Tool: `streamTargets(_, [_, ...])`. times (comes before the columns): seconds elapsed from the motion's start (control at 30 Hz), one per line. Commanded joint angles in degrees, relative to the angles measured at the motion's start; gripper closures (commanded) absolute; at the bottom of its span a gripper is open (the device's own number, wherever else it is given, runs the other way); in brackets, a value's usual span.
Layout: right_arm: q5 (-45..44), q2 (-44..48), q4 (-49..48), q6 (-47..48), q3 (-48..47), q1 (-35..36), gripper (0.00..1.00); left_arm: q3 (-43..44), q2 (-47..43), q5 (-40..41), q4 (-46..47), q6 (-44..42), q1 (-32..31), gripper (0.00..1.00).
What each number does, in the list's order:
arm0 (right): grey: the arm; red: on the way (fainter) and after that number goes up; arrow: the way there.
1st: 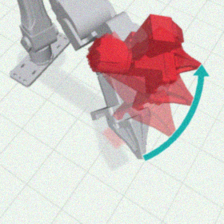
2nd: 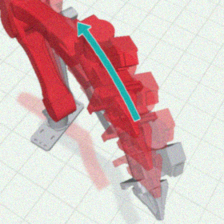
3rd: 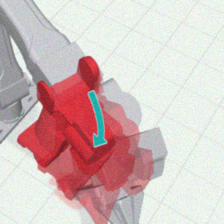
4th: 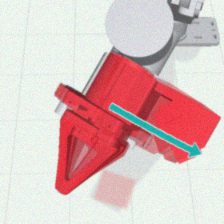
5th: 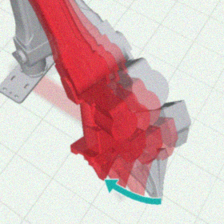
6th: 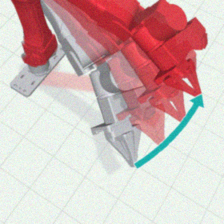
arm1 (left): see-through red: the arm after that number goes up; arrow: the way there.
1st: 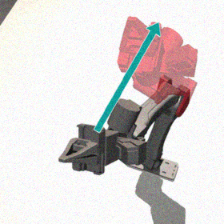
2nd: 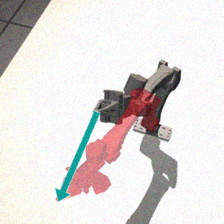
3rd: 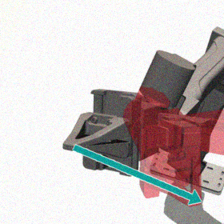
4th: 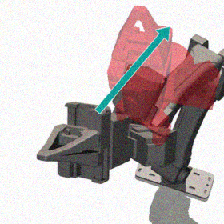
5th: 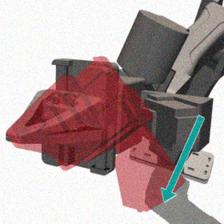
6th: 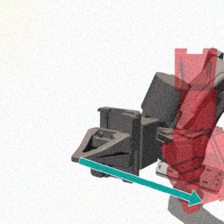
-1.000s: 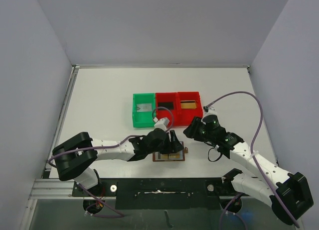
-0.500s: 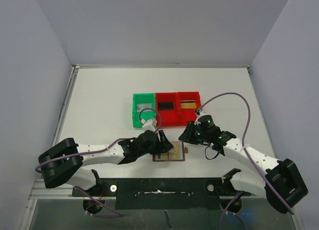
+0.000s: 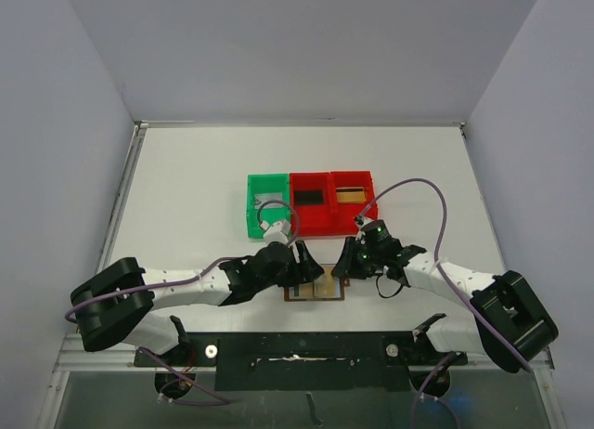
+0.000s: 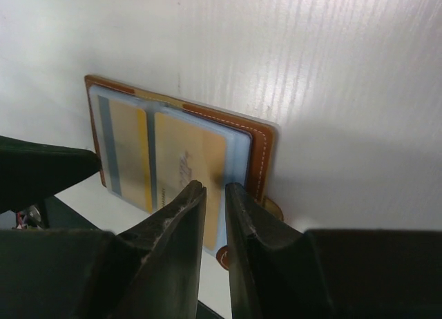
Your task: Take the credit cards out of the card holder
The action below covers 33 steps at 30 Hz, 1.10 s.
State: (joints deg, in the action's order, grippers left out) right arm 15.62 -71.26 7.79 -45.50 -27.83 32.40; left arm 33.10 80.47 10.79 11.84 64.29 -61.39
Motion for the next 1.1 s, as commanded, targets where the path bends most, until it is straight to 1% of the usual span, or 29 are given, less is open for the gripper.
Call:
streamTargets(0.0, [0.44,-1.76,-2.92,0.41,1.37,0.47,0.80,1.13,0.01,-1.17,4.18,-1.06,0.43,0.35])
streamTargets(0.2, [-2.79,-3.13,-1.69,0.31,1.90,0.47,0.85,3.33,3.85,-4.13,6.35,-1.89,0.48,0.37])
streamTargets(0.43, [-4.90,-2.87,-1.10,0.58,2.53,0.51,0.87,5.84,8.64,-5.85,6.36,-1.37,0.43,0.42])
streamTargets(0.63, [-4.38,-3.33,-1.61,0.84,3.00,0.45,0.88,6.00,9.92,-6.01,6.60,-0.69,0.39,0.44])
streamTargets(0.93, [-4.02,-3.70,-2.09,0.78,3.08,0.42,0.88,6.01,9.31,-3.73,2.14,0.08,0.07,0.46])
streamTargets(1.07, [-3.85,-3.65,-2.36,0.49,3.29,0.51,0.88,7.62,9.56,-2.12,-2.52,-1.01,-0.22,0.46])
